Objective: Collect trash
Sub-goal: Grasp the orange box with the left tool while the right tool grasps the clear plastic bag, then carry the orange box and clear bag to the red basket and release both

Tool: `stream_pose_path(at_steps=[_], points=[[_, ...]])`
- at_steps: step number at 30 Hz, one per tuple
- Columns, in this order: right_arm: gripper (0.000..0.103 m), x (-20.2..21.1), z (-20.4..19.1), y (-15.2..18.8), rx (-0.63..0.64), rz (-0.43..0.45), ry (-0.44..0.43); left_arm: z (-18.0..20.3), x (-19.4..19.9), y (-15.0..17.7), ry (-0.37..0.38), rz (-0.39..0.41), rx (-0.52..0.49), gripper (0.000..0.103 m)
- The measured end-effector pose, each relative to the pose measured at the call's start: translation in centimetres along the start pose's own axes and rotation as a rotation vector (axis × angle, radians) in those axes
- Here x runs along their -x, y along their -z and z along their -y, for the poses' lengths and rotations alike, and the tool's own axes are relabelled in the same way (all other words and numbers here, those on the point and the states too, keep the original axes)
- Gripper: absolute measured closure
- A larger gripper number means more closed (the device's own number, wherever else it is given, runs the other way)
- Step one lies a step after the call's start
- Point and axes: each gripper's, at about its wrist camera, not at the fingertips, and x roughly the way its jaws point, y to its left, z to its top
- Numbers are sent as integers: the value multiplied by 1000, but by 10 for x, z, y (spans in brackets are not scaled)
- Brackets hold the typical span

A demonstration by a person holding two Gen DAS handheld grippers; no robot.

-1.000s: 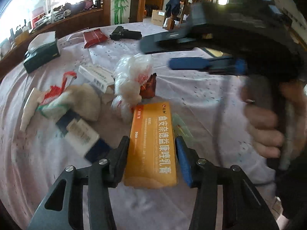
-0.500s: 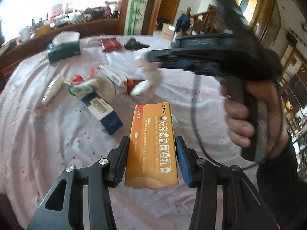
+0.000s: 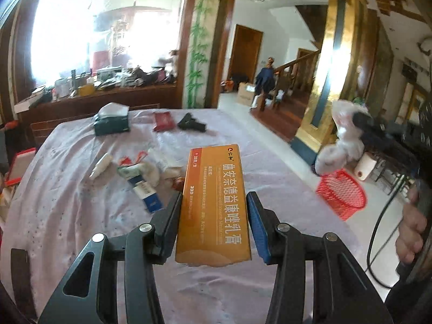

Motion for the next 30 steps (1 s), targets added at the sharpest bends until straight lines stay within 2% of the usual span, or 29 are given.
stream_pose_path(at_steps=[3, 7, 14, 19, 30], points=[[74, 39, 1, 5, 8, 45, 33, 17, 16, -3, 14, 19, -5, 57], [74, 68, 1, 11, 3, 79, 55, 42, 35, -4, 24, 67, -31, 57], [74, 125, -4, 14, 18, 165, 93, 87, 67, -11, 97, 132, -95, 57], [74, 170, -4, 7, 22, 253, 153, 115, 85, -20, 155, 167, -122, 57], [74, 241, 5, 4, 9, 388, 271, 170, 94, -39, 241, 223, -194, 56]])
